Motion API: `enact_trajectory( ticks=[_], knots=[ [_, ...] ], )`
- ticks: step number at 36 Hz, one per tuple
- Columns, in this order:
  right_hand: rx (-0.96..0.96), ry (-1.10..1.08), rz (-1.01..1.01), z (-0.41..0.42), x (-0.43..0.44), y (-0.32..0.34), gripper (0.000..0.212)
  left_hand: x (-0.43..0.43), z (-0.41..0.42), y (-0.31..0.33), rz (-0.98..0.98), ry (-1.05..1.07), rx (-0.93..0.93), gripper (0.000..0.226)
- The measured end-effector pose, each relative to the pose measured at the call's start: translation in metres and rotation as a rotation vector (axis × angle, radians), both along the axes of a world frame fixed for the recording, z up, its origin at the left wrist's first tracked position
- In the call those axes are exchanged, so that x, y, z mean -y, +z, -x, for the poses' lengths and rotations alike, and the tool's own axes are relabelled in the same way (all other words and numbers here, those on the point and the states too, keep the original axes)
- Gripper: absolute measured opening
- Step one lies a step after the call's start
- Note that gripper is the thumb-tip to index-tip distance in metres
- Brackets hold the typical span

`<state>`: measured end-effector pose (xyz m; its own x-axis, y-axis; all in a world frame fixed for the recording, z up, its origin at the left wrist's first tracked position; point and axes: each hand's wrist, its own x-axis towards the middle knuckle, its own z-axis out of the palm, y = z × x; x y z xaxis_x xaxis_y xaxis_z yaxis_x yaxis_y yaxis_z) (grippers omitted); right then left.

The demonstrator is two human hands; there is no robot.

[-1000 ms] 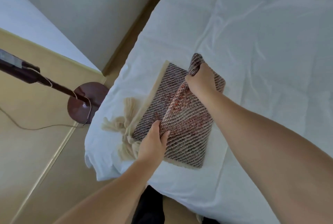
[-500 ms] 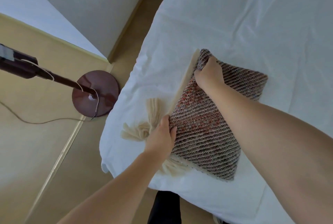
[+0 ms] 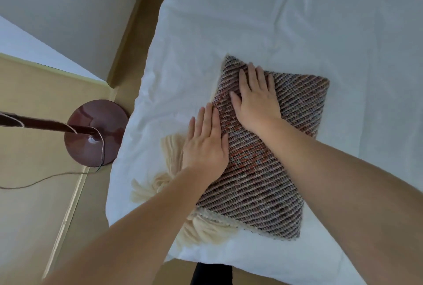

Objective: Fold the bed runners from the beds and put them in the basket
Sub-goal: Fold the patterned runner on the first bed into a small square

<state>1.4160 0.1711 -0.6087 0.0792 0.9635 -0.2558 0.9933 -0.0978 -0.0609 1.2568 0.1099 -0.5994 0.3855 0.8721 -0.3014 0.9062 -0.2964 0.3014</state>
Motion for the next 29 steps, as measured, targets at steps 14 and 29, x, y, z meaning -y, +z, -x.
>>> enact_trajectory(
  ticks=[14, 29],
  knots=[
    [0.063, -0.313, 0.11, -0.1, 0.051, -0.006, 0.078, -0.1, -0.067, -0.019, -0.122, -0.208, -0.248, 0.069],
    [-0.164, -0.34, 0.131, -0.002, 0.186, 0.0, 0.079, 0.005, -0.022, -0.003, -0.019, -0.101, -0.239, 0.065]
  ],
)
